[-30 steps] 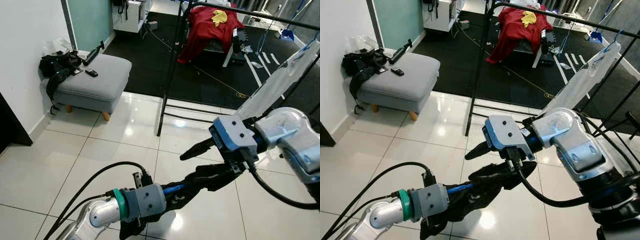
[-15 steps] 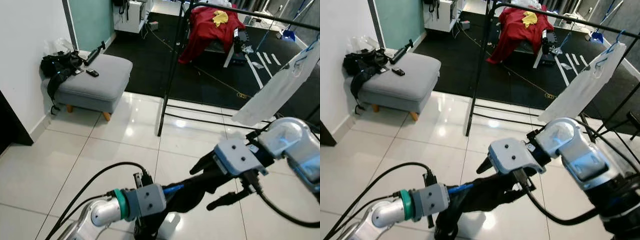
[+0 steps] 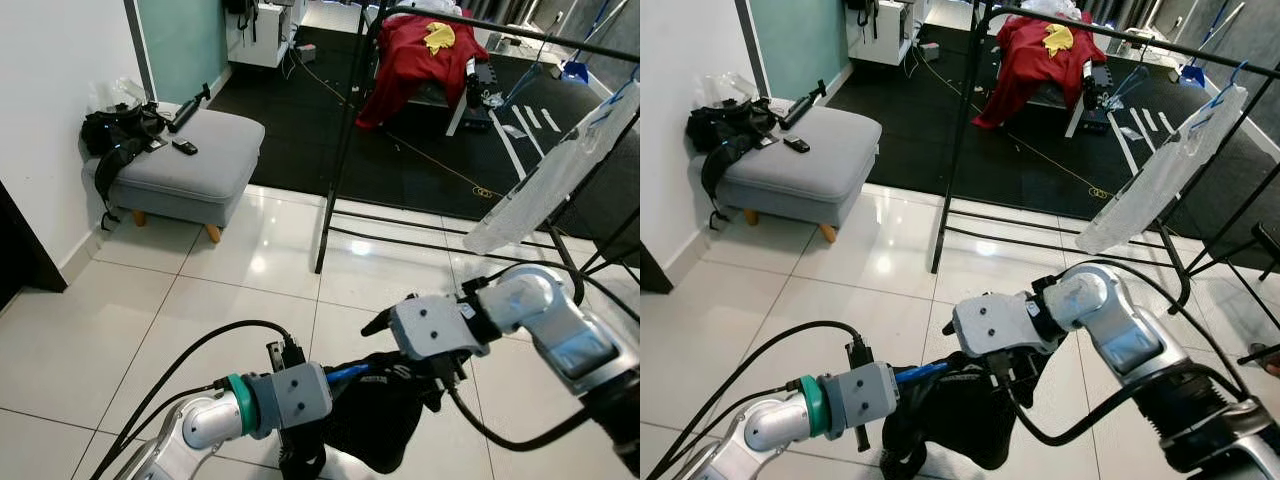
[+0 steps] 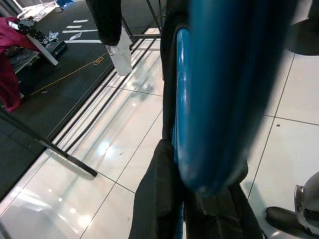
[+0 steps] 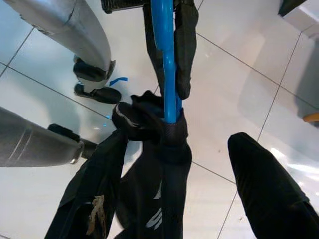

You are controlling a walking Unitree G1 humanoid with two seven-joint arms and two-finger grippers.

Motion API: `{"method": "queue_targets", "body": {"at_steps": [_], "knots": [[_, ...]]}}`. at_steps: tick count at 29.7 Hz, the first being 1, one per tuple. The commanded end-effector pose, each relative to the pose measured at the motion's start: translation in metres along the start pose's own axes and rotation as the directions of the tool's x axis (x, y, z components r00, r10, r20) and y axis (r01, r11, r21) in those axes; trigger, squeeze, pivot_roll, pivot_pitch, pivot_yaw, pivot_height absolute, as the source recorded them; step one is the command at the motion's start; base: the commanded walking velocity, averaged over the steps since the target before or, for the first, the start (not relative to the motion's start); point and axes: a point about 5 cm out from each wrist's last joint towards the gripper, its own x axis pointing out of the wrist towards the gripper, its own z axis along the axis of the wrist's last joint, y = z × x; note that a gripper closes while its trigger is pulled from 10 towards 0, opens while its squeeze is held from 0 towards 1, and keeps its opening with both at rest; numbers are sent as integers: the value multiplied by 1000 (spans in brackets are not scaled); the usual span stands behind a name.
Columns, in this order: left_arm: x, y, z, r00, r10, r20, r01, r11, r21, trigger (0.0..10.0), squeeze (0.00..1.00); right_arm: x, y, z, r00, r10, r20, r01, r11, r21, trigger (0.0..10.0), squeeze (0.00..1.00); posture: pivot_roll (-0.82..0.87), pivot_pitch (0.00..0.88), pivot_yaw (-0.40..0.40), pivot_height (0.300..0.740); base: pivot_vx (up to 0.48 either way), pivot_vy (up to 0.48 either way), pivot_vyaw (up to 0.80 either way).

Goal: Hang hanger

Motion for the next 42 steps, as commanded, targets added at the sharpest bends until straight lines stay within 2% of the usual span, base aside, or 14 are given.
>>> {"method": "queue_targets", "body": {"at_steps": [1, 2, 3, 5, 6, 9, 10, 11, 12, 14, 28, 38, 39, 42], "knots": [[2, -1, 6, 999, 0, 36, 0, 1000, -4, 10000, 0, 6, 6, -6, 1000, 22, -10, -22, 1000, 2, 10000, 0, -88, 123, -15, 740, 0, 0, 0], [2, -1, 6, 999, 0, 36, 0, 1000, -4, 10000, 0, 6, 6, -6, 1000, 22, -10, -22, 1000, 2, 10000, 0, -88, 123, -15, 740, 0, 0, 0], [2, -1, 6, 999, 1, 37, -1, 1000, -5, 10000, 0, 8, 6, -6, 1000, 22, -8, -22, 1000, -2, 9255, 0, -88, 122, -15, 740, 0, 0, 0], [2, -1, 6, 999, 1, 37, -1, 1000, -5, 10000, 0, 8, 6, -6, 1000, 22, -8, -22, 1000, -2, 9255, 0, -88, 122, -15, 740, 0, 0, 0], [3, 0, 7, 999, 2, 38, -2, 1000, -6, 10000, 0, 11, 5, -7, 1000, 14, 4, -14, 1000, -7, 7020, 0, -87, 123, -16, 740, 0, 0, 0], [3, 0, 7, 999, 2, 38, -2, 1000, -6, 10000, 0, 11, 5, -7, 1000, 14, 4, -14, 1000, -7, 7020, 0, -87, 123, -16, 740, 0, 0, 0], [3, 0, 7, 999, 4, 40, -4, 1000, -8, 10000, 0, 16, 4, -6, 999, 6, 32, -6, 1000, -6, 3098, 0, -86, 123, -16, 740, 0, 0, 0], [3, 0, 7, 999, 4, 40, -4, 1000, -8, 10000, 0, 16, 4, -6, 999, 6, 32, -6, 1000, -6, 3098, 0, -86, 123, -16, 740, 0, 0, 0], [3, 1, 8, 999, 7, 42, -7, 1000, -10, 10000, 0, 21, 2, -6, 998, -3, 55, 3, 1000, -8, 706, 0, -81, 125, -16, 740, 0, 0, 0], [3, 1, 8, 999, 9, 43, -9, 1000, -11, 10000, 0, 25, 1, -6, 998, -10, 70, 11, 1000, -9, 0, 0, -79, 125, -16, 740, 0, 0, 0], [2, 4, 8, 999, 25, 39, -24, 1000, -19, 10000, 0, 36, -7, -7, 993, -37, 111, 37, 999, 2, 0, 0, -68, 128, -18, 740, 0, 0, 0], [2, 7, 11, 998, 29, 54, -28, 999, -21, 10000, 0, 33, -1, -8, 987, 26, 158, -35, 998, 54, 0, 0, -70, 128, -15, 740, 0, 0, 0], [3, 8, 14, 997, 27, 66, -26, 999, -23, 10000, 1000, 32, -2, -8, 987, 13, 160, -23, 998, 60, 0, 0, -70, 128, -15, 740, 0, 0, 0], [3, 9, 16, 997, 22, 78, -20, 999, -27, 10000, 1000, 31, -3, -9, 987, 1, 160, -12, 998, 65, 0, 0, -70, 128, -15, 740, 0, 0, 0]]}}
